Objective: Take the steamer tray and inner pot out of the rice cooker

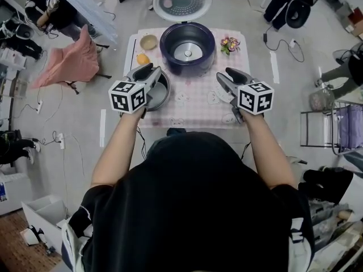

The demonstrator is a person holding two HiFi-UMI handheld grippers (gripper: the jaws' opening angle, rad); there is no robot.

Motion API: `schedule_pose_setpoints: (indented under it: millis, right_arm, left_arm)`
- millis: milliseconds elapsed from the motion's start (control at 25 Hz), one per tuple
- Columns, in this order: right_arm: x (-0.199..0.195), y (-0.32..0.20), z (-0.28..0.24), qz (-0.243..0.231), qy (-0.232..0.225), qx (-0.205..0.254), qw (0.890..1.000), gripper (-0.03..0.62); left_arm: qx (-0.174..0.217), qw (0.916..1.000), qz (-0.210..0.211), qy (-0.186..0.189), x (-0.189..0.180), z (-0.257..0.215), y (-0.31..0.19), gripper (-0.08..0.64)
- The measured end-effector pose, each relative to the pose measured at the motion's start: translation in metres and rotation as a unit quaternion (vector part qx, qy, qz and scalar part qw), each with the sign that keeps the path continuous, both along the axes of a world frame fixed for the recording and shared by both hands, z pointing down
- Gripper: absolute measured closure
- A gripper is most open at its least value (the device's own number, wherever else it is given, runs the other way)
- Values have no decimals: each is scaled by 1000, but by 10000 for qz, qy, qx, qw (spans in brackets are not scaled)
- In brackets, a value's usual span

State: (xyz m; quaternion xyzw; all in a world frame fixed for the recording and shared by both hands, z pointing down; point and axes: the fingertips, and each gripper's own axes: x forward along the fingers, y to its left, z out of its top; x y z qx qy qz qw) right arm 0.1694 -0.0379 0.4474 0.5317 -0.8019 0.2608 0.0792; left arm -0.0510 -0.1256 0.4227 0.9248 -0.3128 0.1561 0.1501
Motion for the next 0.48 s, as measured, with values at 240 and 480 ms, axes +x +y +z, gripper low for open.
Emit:
schedule_pose_setpoints:
  millis: [240,480]
  right_arm:
    - [10,5,7,67,36,9,10000,408]
    - [13,16,3,104,48,7,9999,408]
  left_arm:
    - [-10,10000,85,-7,11,8,5,423]
    - [-17,9999,138,-27,16,4,16,423]
